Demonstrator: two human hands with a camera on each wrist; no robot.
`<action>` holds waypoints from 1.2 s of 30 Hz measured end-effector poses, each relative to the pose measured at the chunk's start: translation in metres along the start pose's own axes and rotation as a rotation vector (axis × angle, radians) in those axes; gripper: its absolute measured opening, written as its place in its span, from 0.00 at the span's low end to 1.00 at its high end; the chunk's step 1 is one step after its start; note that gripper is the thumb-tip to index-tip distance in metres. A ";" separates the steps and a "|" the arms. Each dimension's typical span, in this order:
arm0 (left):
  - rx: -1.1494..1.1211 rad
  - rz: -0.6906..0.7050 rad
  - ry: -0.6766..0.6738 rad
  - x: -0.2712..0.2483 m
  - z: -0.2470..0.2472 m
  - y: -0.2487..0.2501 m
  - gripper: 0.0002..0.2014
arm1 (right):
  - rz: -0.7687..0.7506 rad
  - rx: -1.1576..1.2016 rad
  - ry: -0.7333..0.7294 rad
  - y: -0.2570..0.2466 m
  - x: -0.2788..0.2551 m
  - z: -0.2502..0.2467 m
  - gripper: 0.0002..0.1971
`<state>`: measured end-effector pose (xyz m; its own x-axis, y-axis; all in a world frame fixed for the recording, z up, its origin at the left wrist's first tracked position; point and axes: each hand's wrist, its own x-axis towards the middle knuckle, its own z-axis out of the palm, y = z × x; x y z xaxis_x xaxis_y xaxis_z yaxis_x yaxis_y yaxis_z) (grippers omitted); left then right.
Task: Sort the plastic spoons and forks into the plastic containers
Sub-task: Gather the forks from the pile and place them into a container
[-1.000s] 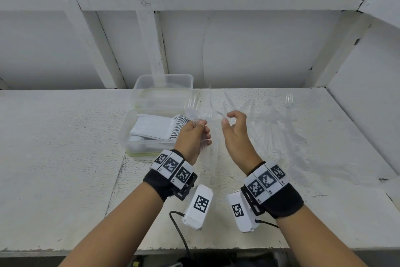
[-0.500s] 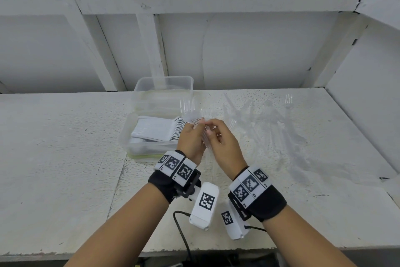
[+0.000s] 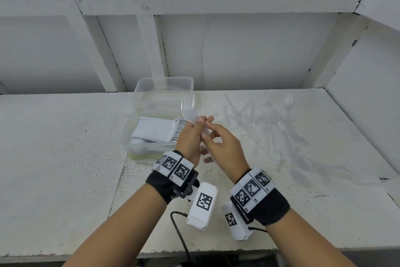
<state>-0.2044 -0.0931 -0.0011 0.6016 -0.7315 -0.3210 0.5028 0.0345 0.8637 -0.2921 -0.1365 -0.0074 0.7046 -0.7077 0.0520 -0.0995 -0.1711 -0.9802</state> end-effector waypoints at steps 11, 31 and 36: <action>0.016 -0.019 0.016 0.002 0.005 -0.001 0.17 | -0.063 -0.182 -0.100 0.003 0.000 -0.005 0.22; -0.062 0.061 0.055 0.009 -0.010 0.037 0.16 | -0.121 -0.201 -0.230 0.010 0.001 -0.027 0.20; -0.061 -0.001 0.089 0.014 -0.007 0.035 0.18 | -0.258 -0.451 -0.288 0.006 0.000 -0.025 0.23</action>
<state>-0.1743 -0.0978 0.0220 0.6525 -0.6680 -0.3579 0.5386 0.0765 0.8391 -0.3100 -0.1547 -0.0086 0.9017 -0.4008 0.1620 -0.1439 -0.6316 -0.7618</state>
